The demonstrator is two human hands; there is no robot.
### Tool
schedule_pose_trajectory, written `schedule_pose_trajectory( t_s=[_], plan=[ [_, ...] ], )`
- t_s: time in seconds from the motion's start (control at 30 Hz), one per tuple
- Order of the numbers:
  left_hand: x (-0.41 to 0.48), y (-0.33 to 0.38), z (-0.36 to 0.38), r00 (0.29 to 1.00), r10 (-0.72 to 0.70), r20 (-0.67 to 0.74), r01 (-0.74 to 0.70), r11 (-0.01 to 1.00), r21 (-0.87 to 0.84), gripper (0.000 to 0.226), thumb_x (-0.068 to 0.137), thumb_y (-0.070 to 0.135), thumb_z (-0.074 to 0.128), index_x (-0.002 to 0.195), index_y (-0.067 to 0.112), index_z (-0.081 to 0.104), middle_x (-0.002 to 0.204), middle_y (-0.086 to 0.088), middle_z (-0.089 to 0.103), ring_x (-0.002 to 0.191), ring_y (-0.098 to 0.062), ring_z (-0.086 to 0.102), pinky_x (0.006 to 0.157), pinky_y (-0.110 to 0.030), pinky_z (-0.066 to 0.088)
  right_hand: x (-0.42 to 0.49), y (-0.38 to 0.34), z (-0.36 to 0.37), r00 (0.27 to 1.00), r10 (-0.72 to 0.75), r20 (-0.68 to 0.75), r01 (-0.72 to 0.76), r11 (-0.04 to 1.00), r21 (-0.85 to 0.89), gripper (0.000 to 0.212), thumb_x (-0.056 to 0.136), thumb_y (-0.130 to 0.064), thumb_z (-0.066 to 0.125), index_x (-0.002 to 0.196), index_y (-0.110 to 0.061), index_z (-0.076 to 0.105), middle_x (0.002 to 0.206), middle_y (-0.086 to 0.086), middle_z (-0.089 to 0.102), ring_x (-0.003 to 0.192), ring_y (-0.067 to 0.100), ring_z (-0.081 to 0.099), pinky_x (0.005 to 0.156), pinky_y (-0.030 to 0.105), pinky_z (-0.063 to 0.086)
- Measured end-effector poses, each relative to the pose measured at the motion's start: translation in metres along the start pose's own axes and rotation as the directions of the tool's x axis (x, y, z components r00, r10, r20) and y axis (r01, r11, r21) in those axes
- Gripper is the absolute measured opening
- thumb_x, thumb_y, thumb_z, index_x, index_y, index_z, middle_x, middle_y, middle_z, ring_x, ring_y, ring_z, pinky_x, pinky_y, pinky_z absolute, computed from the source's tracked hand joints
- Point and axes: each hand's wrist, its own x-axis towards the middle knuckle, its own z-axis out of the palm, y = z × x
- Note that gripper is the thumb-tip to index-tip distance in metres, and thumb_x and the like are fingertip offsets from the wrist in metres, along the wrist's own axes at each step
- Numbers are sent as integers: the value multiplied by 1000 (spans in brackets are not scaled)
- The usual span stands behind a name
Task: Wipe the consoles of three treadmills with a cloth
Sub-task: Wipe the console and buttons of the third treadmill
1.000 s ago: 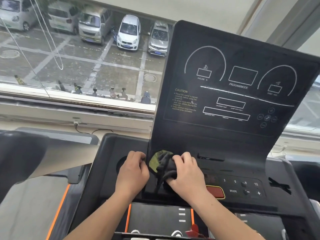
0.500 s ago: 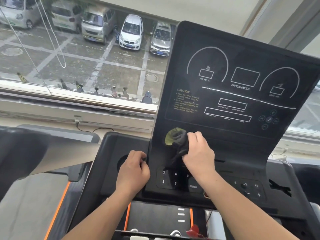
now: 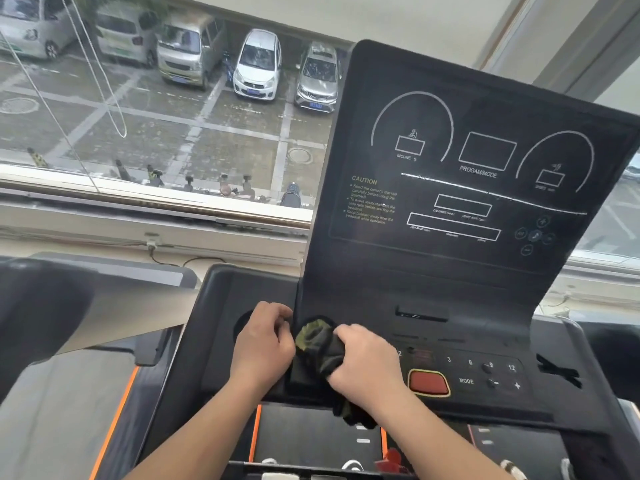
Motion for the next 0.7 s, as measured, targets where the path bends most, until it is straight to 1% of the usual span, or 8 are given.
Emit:
schedule_pose_trajectory(
  t_s=[0.1,0.2,0.3,0.37,0.43,0.5,0.6,0.7],
  plan=[
    [1,-3,0,999,33,21,-33,999,24,23,93,9,62,103,29,68,98,18,58,84,-7,61,76,-30,52,-8,5,4,999,-44,9,44,999,-19,27,84,-35,57,110,-26,57,109,-5,56,112,22,59,81,34,46],
    [1,0,0,999,18,44,-19,999,29,24,93,11,62,102,32,69,98,19,57,82,-7,61,74,-27,50,21,19,-2,996,16,-91,-22,998,-63,34,83,-29,61,116,-26,54,115,-3,52,116,25,58,83,36,49],
    [1,2,0,998,5,54,-7,999,37,24,93,12,60,102,33,68,98,21,56,80,-5,61,71,-22,45,47,27,-5,977,34,-211,-69,985,-160,44,78,-24,72,118,-19,57,112,1,53,107,28,60,67,35,44],
    [1,3,-1,998,2,58,-5,999,47,23,93,13,60,102,33,68,98,20,55,81,-6,61,72,-22,45,46,27,2,964,29,-263,-66,989,-133,46,73,-22,76,116,-17,61,106,3,55,100,30,62,63,33,40],
    [0,2,-2,998,1,58,-4,999,46,22,93,14,60,102,32,68,98,19,55,82,-7,60,73,-23,46,37,21,5,975,55,-213,-70,995,-65,44,78,-28,71,120,-20,61,110,1,58,107,29,61,73,36,46],
    [0,2,-2,999,5,53,-7,999,47,22,93,13,60,102,32,68,98,18,55,81,-7,60,72,-22,45,26,15,6,988,29,-154,-33,999,-25,38,80,-34,65,116,-24,62,109,-3,59,109,27,61,81,37,50],
    [-1,-1,-2,999,10,48,-12,999,53,22,92,13,61,101,32,68,98,19,55,79,-7,59,70,-20,43,-2,9,12,995,-43,-86,43,999,-2,27,78,-38,60,102,-26,59,102,-3,59,105,25,63,79,36,50],
    [0,1,-1,999,9,52,-12,999,47,22,93,13,60,100,32,67,99,20,56,82,-5,59,70,-18,41,-24,10,22,991,-114,-65,114,993,-6,28,77,-42,58,101,-27,60,99,-5,58,101,24,64,73,37,50]
  ],
)
